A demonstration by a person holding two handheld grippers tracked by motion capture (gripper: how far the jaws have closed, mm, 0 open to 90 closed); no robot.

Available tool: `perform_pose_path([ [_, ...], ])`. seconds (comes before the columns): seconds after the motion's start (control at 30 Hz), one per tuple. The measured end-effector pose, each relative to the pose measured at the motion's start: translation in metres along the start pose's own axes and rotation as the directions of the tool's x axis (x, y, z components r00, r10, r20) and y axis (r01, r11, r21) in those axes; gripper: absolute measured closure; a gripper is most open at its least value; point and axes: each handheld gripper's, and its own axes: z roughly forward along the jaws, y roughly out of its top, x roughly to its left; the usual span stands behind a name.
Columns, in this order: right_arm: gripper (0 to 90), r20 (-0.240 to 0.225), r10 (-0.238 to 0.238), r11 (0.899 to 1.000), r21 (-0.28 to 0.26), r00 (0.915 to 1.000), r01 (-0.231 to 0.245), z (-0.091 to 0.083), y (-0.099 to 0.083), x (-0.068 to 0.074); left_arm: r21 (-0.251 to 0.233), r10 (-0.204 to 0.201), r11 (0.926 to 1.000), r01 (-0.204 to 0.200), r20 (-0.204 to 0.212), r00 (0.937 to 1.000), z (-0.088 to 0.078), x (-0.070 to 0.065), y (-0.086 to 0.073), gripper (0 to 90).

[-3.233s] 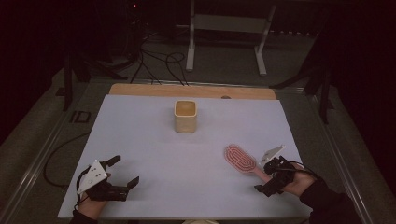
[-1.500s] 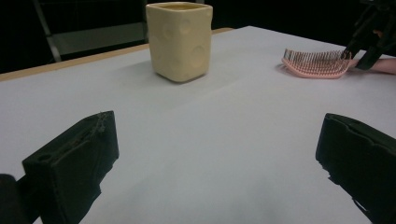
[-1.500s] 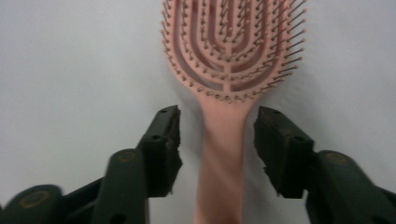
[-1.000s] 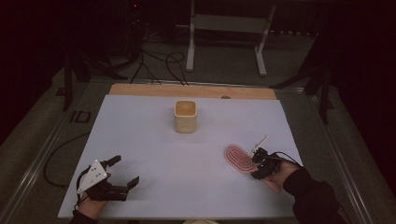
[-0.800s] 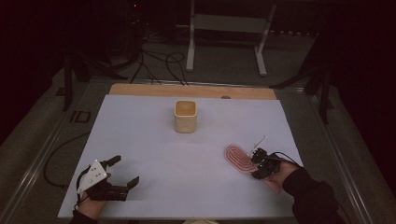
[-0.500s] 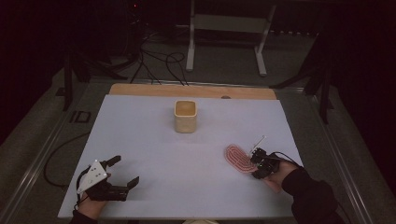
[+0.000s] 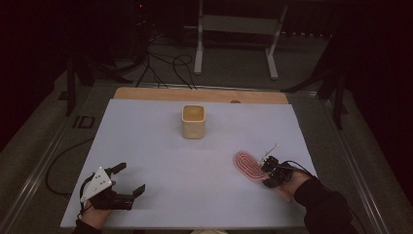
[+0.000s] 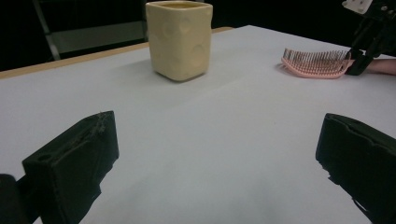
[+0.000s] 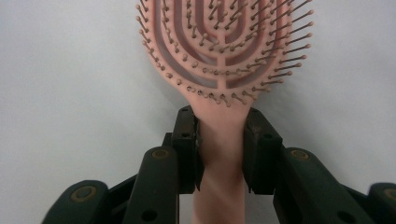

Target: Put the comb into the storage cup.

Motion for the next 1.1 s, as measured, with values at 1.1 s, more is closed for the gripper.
perform_pose_path([
  [1.1, 70.3, -0.074, -0.023, 0.964, -0.265, 0.997, 0.002, -0.011, 0.009, 0.013, 0.0, -0.001, 1.0, 0.001, -0.001, 1.0, 0.0, 0.0, 0.0, 0.1],
])
